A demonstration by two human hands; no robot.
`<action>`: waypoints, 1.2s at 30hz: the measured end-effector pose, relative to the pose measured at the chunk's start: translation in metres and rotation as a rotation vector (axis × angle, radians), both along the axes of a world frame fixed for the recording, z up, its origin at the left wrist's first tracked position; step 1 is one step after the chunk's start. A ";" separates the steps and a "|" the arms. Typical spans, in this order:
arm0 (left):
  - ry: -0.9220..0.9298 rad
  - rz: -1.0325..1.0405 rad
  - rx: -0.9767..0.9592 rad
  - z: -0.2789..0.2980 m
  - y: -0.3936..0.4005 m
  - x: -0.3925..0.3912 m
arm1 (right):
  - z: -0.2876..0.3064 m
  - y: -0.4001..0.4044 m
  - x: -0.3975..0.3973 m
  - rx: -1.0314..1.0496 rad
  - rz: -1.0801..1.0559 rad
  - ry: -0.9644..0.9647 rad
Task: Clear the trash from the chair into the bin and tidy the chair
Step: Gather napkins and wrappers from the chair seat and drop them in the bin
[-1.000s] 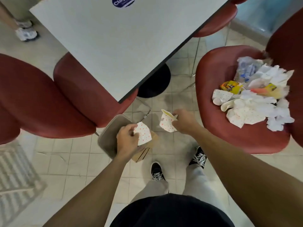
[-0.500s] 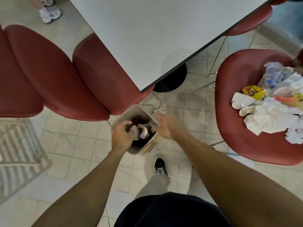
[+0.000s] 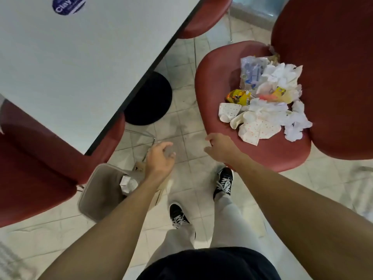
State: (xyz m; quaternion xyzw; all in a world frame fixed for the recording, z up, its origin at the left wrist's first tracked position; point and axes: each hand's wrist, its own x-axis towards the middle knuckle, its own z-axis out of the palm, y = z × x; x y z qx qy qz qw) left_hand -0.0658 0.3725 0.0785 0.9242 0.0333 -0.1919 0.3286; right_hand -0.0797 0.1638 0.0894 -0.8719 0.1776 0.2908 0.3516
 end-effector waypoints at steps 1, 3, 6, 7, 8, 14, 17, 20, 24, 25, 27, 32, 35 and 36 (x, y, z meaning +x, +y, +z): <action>0.017 -0.018 -0.014 -0.002 -0.017 0.004 | -0.004 -0.016 -0.003 0.003 -0.033 0.003; 0.045 -0.078 -0.046 -0.009 -0.059 0.013 | -0.014 -0.054 -0.009 -0.007 -0.079 0.016; 0.087 -0.177 -0.043 -0.024 -0.116 0.025 | -0.030 -0.102 -0.020 -0.022 -0.192 0.055; 0.098 -0.207 -0.046 -0.030 -0.136 0.029 | -0.037 -0.118 -0.022 -0.013 -0.253 0.077; 0.104 -0.238 -0.050 -0.035 -0.155 0.033 | -0.043 -0.132 -0.025 -0.011 -0.312 0.090; 0.328 -0.238 -0.021 -0.080 -0.246 0.055 | -0.082 -0.198 -0.029 -0.035 -0.586 0.133; 0.443 -0.252 0.041 -0.109 -0.274 0.057 | -0.104 -0.223 -0.027 -0.099 -0.714 0.113; 0.489 -0.269 0.055 -0.130 -0.290 0.057 | -0.121 -0.238 -0.019 -0.070 -0.732 0.110; 0.468 -0.242 0.042 -0.148 -0.304 0.055 | -0.141 -0.246 -0.008 0.049 -0.770 0.118; 0.449 -0.222 0.046 -0.151 -0.306 0.055 | -0.145 -0.246 -0.005 0.081 -0.786 0.113; 0.409 -0.195 0.053 -0.155 -0.308 0.055 | -0.154 -0.245 -0.004 0.116 -0.833 0.106; 0.455 -0.140 0.032 -0.155 -0.303 0.053 | -0.156 -0.240 -0.005 0.091 -0.911 0.079; 0.492 -0.120 0.011 -0.144 -0.294 0.048 | -0.146 -0.234 -0.008 0.037 -0.933 0.021; 0.494 -0.115 0.011 -0.140 -0.290 0.045 | -0.141 -0.231 -0.009 0.009 -0.941 0.003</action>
